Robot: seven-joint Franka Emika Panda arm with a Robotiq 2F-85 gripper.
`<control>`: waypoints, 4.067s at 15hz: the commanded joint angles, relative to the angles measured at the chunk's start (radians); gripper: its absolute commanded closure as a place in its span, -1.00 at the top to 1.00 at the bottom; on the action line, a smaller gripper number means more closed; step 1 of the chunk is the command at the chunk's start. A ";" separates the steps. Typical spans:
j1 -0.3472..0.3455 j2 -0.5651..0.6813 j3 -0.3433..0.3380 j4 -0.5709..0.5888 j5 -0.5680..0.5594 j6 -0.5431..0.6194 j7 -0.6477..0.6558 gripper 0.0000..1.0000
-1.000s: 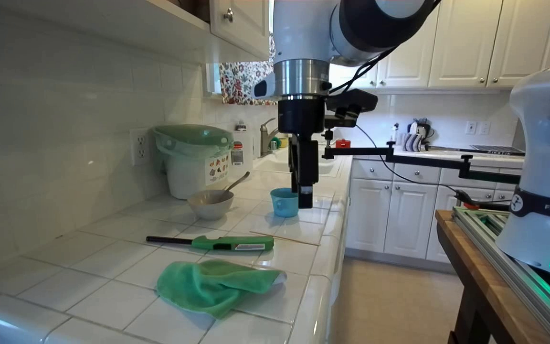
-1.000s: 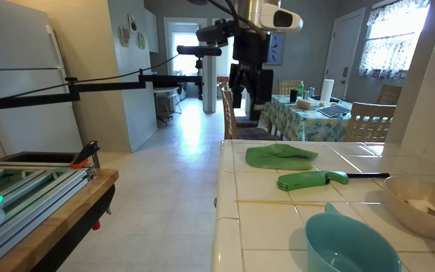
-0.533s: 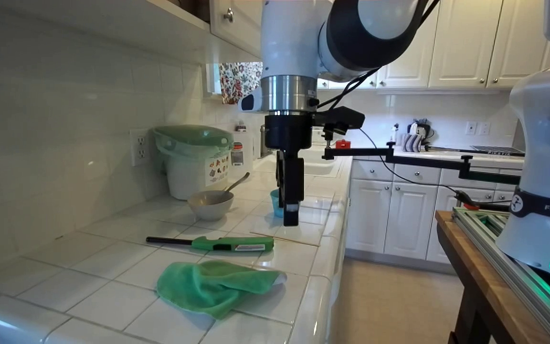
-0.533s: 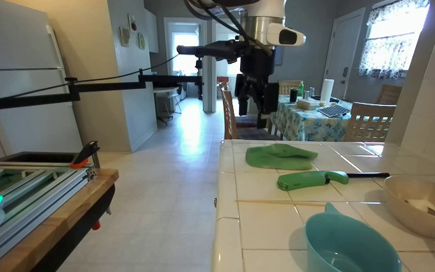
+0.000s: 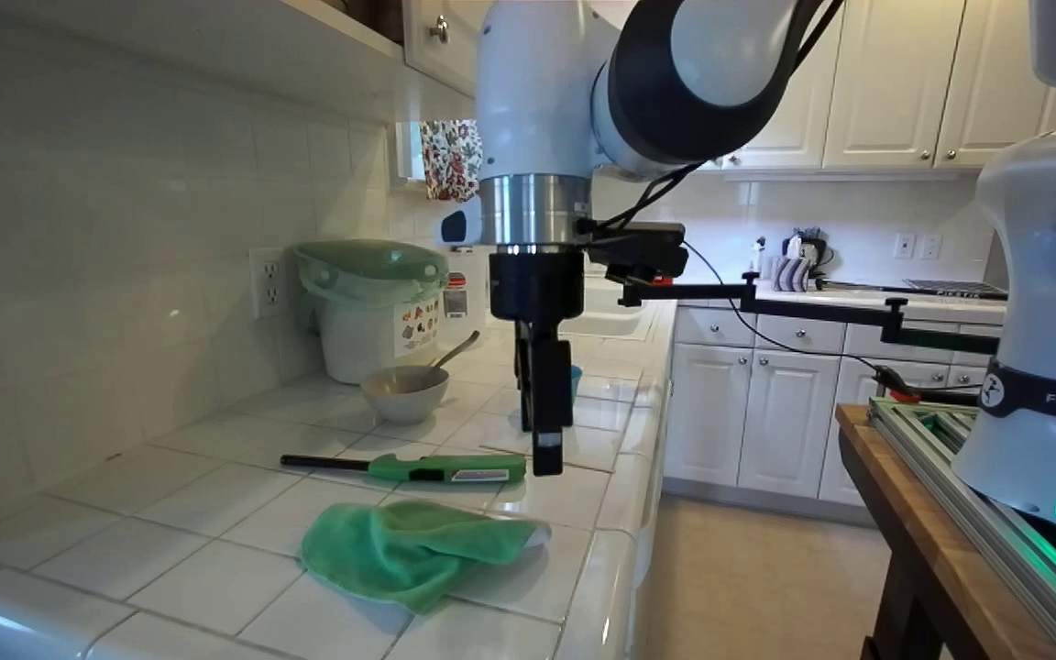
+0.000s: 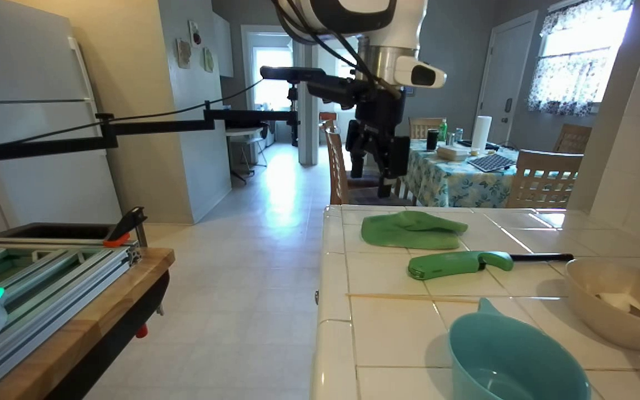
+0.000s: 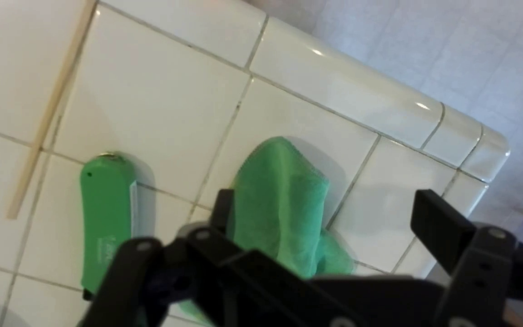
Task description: Use the green towel to wipe the counter.
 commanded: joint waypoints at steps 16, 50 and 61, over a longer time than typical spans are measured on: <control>0.092 0.339 -0.065 0.367 -0.170 -0.027 0.049 -0.15; 0.039 -0.110 -0.164 0.030 -0.448 -0.326 0.573 -0.98; -0.006 0.078 -0.197 0.028 -0.486 -0.129 0.590 -0.98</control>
